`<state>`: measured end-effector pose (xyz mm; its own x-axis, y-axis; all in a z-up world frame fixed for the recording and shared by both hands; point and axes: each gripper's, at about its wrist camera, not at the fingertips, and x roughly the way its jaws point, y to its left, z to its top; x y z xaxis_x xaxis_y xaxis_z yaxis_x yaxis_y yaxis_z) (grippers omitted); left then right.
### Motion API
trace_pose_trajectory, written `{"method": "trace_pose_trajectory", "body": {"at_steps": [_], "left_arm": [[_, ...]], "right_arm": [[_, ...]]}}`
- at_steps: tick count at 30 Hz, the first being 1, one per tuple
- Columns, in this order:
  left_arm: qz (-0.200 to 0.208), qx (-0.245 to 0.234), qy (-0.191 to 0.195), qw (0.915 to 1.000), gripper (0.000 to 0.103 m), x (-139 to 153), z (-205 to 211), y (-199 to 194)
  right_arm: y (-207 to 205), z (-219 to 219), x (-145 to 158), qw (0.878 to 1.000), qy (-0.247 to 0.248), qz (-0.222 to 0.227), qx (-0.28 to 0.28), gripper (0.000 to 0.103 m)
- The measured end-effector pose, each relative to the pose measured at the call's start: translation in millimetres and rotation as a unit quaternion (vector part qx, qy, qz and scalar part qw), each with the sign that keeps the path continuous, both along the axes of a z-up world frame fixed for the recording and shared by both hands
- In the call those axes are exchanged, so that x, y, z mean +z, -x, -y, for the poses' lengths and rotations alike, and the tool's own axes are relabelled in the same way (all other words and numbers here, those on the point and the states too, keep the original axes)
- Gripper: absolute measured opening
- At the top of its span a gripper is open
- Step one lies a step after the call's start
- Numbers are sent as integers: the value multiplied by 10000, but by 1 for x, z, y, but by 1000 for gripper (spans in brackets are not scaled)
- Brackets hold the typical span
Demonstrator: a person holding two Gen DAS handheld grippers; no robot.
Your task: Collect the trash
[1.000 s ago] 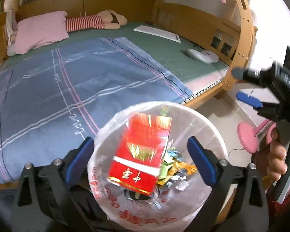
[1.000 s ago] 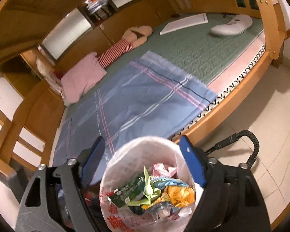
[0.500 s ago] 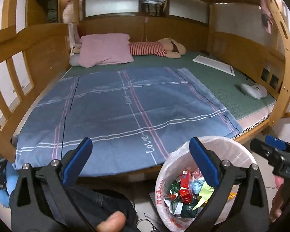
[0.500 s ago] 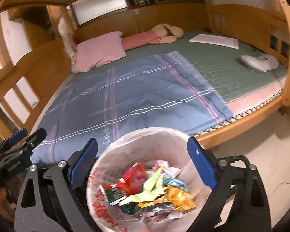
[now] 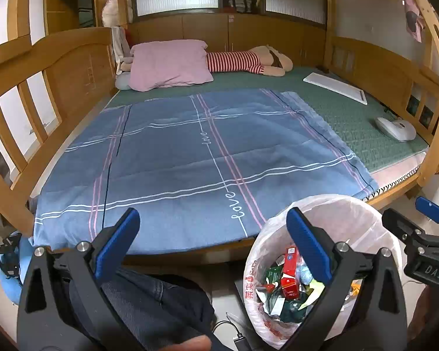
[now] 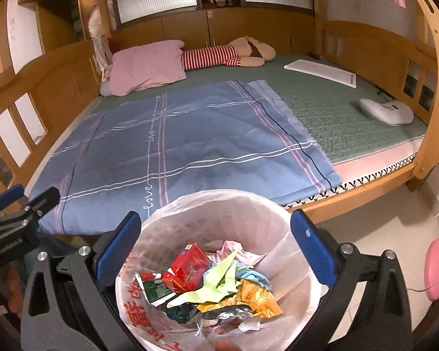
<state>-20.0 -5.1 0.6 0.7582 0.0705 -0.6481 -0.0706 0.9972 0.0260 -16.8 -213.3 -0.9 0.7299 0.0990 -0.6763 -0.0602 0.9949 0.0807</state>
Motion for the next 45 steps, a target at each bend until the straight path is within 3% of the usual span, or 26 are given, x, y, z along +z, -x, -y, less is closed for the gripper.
{"method": "trace_pose_trajectory", "body": {"at_steps": [45], "left_arm": [[-73, -88, 103, 9999, 100, -5, 1, 1]], "right_arm": [[-6, 7, -12, 9999, -35, -103, 72, 100]]}}
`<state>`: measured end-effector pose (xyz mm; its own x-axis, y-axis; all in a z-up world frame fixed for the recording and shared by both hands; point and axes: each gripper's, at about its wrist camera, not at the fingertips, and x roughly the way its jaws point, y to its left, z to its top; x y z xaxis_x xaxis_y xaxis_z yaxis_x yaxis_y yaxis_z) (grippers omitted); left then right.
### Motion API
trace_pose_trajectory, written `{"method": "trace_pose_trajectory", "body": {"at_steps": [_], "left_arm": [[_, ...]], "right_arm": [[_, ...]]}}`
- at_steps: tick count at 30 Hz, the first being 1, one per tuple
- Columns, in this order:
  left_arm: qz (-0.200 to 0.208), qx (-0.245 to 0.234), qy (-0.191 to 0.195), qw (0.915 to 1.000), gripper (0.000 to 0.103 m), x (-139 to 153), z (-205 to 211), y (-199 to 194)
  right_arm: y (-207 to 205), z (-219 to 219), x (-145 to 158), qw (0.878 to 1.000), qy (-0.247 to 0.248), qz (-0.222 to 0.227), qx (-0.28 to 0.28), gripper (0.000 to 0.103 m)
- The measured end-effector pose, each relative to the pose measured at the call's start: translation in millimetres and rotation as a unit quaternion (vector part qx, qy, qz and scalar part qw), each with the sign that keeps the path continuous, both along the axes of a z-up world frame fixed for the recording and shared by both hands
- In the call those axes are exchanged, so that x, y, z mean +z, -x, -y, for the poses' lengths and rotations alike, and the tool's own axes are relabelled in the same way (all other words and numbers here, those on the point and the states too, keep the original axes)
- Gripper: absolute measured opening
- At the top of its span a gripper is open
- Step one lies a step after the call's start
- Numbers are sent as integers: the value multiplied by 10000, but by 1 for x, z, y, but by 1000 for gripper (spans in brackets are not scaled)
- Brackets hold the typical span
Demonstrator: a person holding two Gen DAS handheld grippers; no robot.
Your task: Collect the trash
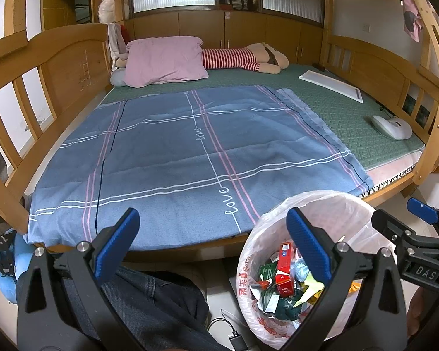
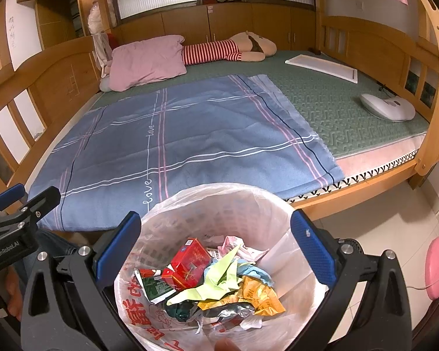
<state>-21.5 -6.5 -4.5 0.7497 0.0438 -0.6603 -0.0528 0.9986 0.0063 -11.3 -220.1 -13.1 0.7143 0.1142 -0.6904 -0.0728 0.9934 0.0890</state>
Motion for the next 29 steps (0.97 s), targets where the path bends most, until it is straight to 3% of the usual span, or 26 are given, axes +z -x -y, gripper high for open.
{"method": "trace_pose_trajectory", "body": {"at_steps": [29], "left_arm": [[-43, -15, -23, 10000, 100, -2, 6, -1]], "right_arm": [[-1, 2, -6, 9998, -98, -132, -79, 100]]}}
